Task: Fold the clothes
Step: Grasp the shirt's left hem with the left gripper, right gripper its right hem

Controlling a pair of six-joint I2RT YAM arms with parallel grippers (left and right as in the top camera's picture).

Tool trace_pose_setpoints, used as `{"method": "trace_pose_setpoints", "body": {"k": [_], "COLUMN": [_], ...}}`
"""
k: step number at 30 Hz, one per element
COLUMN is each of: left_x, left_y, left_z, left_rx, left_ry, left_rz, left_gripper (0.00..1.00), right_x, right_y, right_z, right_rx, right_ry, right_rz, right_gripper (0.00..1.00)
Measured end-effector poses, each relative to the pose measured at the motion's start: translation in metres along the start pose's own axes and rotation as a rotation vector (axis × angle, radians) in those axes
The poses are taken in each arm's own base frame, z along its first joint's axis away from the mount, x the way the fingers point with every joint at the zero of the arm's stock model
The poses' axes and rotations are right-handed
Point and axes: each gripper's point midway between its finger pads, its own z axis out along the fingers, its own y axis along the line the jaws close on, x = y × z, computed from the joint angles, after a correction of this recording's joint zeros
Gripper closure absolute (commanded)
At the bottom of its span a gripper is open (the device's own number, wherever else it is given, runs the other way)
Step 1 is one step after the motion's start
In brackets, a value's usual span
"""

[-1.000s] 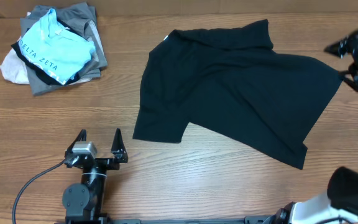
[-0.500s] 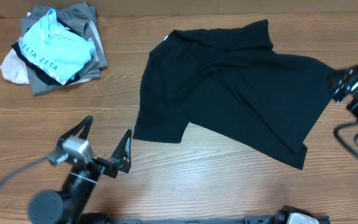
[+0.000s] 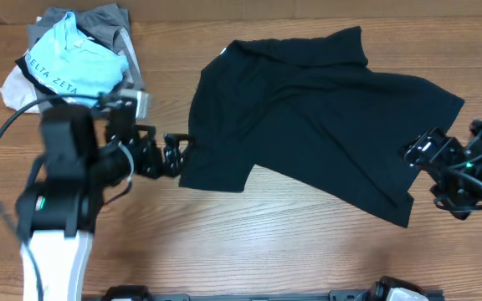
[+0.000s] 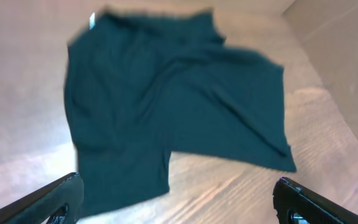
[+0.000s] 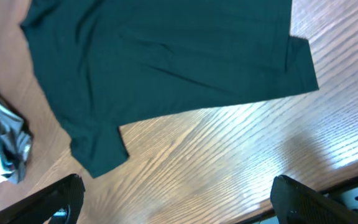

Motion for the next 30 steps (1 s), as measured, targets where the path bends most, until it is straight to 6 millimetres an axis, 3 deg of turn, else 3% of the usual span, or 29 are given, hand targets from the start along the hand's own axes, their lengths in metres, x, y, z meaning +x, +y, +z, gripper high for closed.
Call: {"method": "trace_pose_setpoints", "body": {"k": [4, 9, 15, 17, 21, 30], "left_x": [0.030, 0.064, 0.086, 0.094, 0.105, 0.136], "left_y": [0.022, 0.047, 0.078, 0.089, 0.103, 0.124], "left_z": [0.041, 0.097, 0.130, 0.139, 0.149, 0.167], "left_rx": [-0.049, -0.249, -0.464, -0.502, -0.547, -0.591], "left_ry": [0.225, 0.461, 0.547, 0.577, 0.615, 0.724], "left_rz": [-0.098, -0.073, -0.057, -0.061, -0.071, -0.094], "left_gripper": [0.00, 0.00, 0.00, 0.09, 0.06, 0.14], "right_x": [-0.002, -0.006, -0.007, -0.008, -0.009, -0.010], "right_y": [-0.005, -0.006, -0.006, -0.007, -0.009, -0.010], "right_z": [0.016, 0.022, 0.022, 0.022, 0.022, 0.022], "right_rx": [0.008, 0.006, 0.008, 0.014, 0.027, 0.035], "right_ry": [0.013, 0.004, -0.001, -0.006, -0.014, -0.018], "right_rz": [0.005, 0.002, 0.001, 0.000, 0.000, 0.000], "right_gripper": [0.00, 0.00, 0.00, 0.00, 0.00, 0.00]}}
